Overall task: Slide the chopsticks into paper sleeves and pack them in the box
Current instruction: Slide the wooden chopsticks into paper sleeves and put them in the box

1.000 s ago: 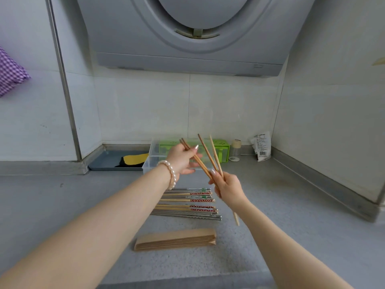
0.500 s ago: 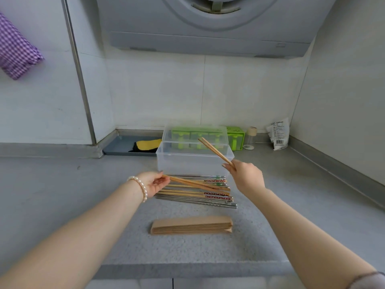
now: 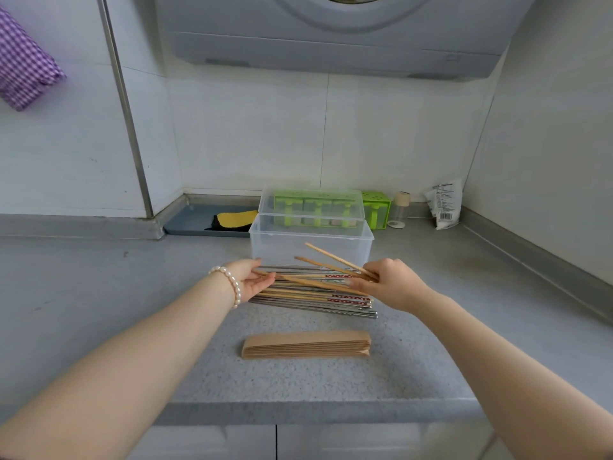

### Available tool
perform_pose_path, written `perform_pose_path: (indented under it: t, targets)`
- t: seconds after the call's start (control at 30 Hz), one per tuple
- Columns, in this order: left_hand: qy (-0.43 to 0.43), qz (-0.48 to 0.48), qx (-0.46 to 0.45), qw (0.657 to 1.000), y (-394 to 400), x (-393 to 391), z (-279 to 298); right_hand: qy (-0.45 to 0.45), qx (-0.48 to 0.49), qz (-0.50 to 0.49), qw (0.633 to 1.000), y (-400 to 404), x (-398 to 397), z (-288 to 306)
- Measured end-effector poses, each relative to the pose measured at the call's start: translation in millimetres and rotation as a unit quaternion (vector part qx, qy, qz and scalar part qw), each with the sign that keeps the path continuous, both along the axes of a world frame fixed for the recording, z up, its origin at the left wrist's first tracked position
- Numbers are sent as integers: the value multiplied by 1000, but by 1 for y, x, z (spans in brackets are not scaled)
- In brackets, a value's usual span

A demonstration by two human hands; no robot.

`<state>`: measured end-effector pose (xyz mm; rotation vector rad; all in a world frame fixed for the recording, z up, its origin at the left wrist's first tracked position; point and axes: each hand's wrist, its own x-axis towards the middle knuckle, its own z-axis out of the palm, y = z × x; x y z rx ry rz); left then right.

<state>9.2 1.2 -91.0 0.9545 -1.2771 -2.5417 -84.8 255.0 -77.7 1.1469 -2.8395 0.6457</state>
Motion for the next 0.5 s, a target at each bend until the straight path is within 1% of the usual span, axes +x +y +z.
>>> perform_pose_path:
  t: [0.1,0.13,0.17,0.2,0.23,0.27,0.3,0.33,0.4,0.43,0.5]
  targets:
    - [-5,-9,-25,1000,-1,11,7,16,46,28,998,-2,9,-3]
    - [-15,-8,-62,998,1,14,10,20,58,39,997,-3,13,-6]
    - [-34,2,-130,991,4,16,13,26,68,49,996,-5,16,-8]
    - [-53,17,-222,973,7,19,14,34,78,60,995,-7,18,-12]
    - [-60,30,-328,942,11,22,14,45,89,71,992,-9,20,-16]
    - [-51,30,-430,901,16,27,14,56,100,83,990,-11,22,-21]
    - [-25,14,-517,855,21,33,13,67,108,93,987,-13,24,-25]
    - [9,-19,-582,813,27,39,13,76,110,102,986,-15,24,-29]
    - [54,-122,-665,734,39,52,10,88,107,116,983,-18,25,-36]
    - [57,-182,-698,691,44,58,7,92,105,120,983,-18,26,-39]
    - [37,-279,-757,590,52,64,-1,94,92,123,984,-17,27,-42]
